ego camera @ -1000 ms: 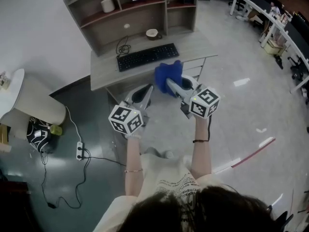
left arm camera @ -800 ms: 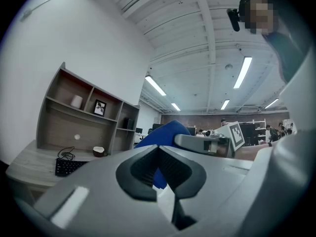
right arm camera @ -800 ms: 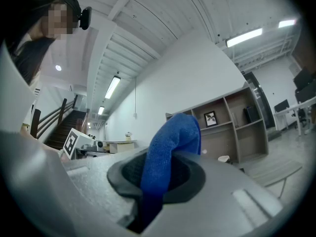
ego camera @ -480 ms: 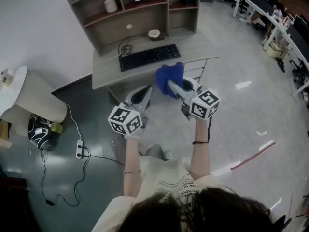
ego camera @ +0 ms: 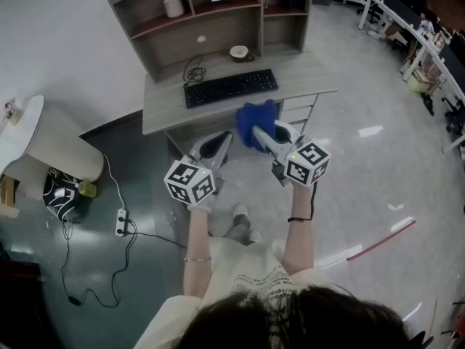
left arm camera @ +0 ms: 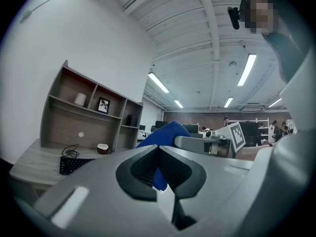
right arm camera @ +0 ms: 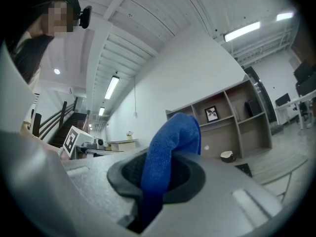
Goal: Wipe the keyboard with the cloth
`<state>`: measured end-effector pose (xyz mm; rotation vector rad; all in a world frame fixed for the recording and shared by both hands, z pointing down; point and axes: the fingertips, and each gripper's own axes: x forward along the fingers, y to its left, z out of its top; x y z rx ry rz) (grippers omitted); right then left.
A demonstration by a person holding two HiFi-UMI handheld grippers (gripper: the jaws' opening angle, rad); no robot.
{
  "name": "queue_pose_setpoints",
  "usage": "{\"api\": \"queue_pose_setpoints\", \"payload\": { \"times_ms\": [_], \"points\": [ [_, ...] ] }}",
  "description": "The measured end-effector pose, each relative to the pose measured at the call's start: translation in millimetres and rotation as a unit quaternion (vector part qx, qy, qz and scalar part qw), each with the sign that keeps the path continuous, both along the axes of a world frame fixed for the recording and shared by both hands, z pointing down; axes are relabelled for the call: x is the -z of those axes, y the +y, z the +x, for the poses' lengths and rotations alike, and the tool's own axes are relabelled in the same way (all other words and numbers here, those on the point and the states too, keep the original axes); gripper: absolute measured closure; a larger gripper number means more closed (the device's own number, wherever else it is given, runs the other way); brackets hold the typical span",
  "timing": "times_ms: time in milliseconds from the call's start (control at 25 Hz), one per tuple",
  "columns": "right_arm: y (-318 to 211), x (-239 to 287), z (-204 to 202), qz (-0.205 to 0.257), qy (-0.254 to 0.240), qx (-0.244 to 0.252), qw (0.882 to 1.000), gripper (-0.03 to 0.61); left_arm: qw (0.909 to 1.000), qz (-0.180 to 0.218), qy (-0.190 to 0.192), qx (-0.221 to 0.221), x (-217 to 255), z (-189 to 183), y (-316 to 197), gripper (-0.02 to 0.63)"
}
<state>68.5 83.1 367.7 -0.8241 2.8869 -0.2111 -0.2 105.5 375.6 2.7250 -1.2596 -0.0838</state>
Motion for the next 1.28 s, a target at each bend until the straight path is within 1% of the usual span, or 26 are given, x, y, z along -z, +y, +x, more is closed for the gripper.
{"api": "queue_pose_setpoints", "payload": {
  "times_ms": [200,400,640,920,1280],
  "points": [
    [-14.5,-3.1,2.0,-0.006,-0.004,-0.008,1.000,0.526,0.9999,-0.010,-0.001,-0.010,-6.4,5.3,-15.2,0.615],
    [-30.5,-20.3,-0.9,-0.024,0.022,-0.010,0.999,0.526,0.9995,-0.027,-0.001,-0.018,-17.6,7.1,-34.4,0.615],
    [-57.5,-29.9,-3.2,-0.032,0.033,-0.014,0.999,0.526,0.9987,-0.043,0.010,-0.027,-29.2,8.0,-63.6,0.617],
    [-92.9,-38.0,-10.4,-0.041,0.037,-0.016,0.998,0.526,0.9981,-0.048,0.011,-0.038,-33.0,5.6,-104.0,0.617],
    [-127.8,-48.4,-12.1,-0.052,0.042,-0.027,0.997,0.526,0.9973,-0.056,0.013,-0.046,-40.0,0.1,-143.0,0.617]
  ]
}}
